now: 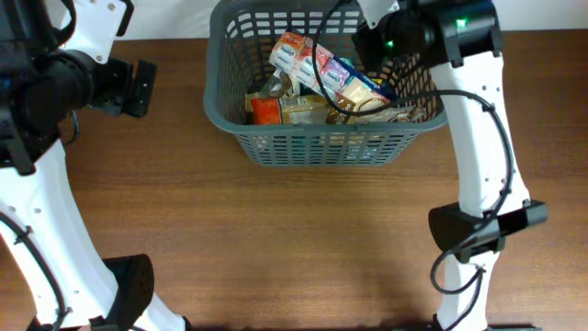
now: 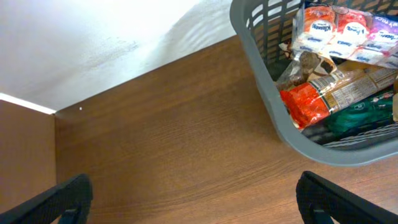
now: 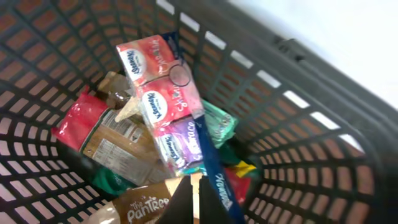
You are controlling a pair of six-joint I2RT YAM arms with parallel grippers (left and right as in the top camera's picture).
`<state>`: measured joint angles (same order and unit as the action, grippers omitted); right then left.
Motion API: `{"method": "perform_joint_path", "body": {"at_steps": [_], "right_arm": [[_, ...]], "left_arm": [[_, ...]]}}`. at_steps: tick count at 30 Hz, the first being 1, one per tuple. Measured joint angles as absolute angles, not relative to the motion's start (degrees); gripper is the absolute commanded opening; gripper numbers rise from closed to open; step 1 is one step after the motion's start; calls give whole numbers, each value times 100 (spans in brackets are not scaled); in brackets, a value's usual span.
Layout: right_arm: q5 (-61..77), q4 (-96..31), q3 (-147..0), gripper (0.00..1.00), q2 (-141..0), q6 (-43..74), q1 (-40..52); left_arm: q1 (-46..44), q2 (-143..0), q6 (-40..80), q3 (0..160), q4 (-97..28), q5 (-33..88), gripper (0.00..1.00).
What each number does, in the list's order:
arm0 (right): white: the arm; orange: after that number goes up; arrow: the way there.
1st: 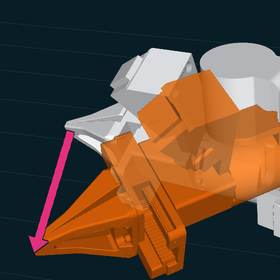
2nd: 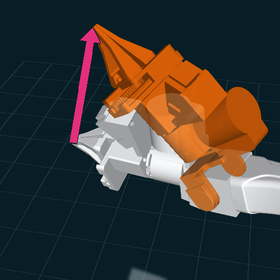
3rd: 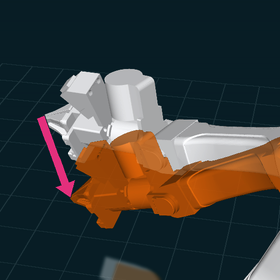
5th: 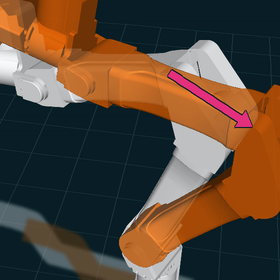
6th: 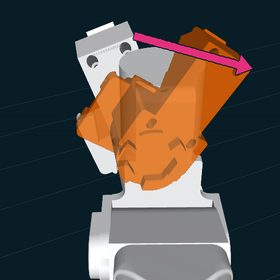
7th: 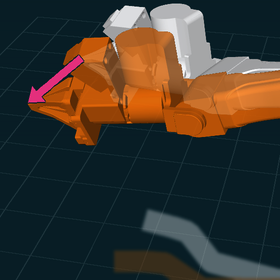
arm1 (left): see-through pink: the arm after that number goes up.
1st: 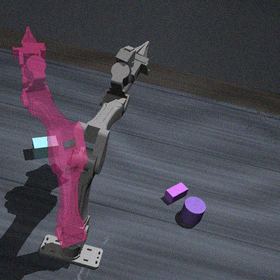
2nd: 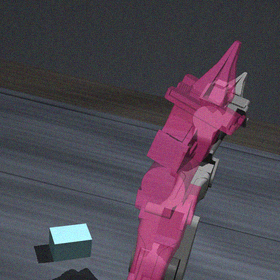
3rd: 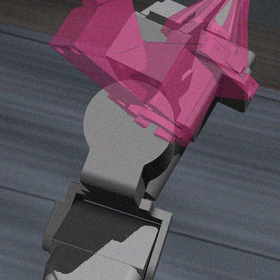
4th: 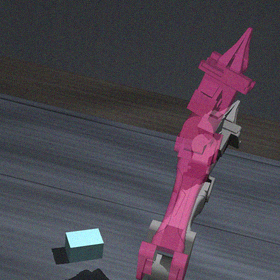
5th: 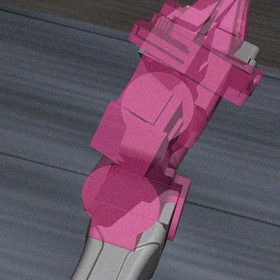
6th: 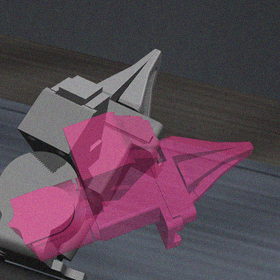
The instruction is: Pack container
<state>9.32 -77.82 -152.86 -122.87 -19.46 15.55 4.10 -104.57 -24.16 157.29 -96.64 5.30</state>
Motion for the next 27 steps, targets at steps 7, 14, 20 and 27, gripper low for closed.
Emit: {"method": "perform_joint_path", "body": {"at_steps": [7, 14, 20, 27], "right_arm": [[432, -8204, -15286, 33, -11393, -1756, 1559], [38, -8167, -15185, 99, -9699, -1629, 1559], [-392, -8108, -14859, 99, -8248, -1629, 1562], [-534, -8313, -14820, 99, -7701, -1629, 1562]], "left_arm": [[410, -10457, -2416, 15729, -9664, 530, 99], [410, -10457, -2416, 15729, -9664, 530, 99], [410, -10457, -2416, 15729, -9664, 530, 99], [410, -10457, -2416, 15729, -9664, 530, 99]]}}
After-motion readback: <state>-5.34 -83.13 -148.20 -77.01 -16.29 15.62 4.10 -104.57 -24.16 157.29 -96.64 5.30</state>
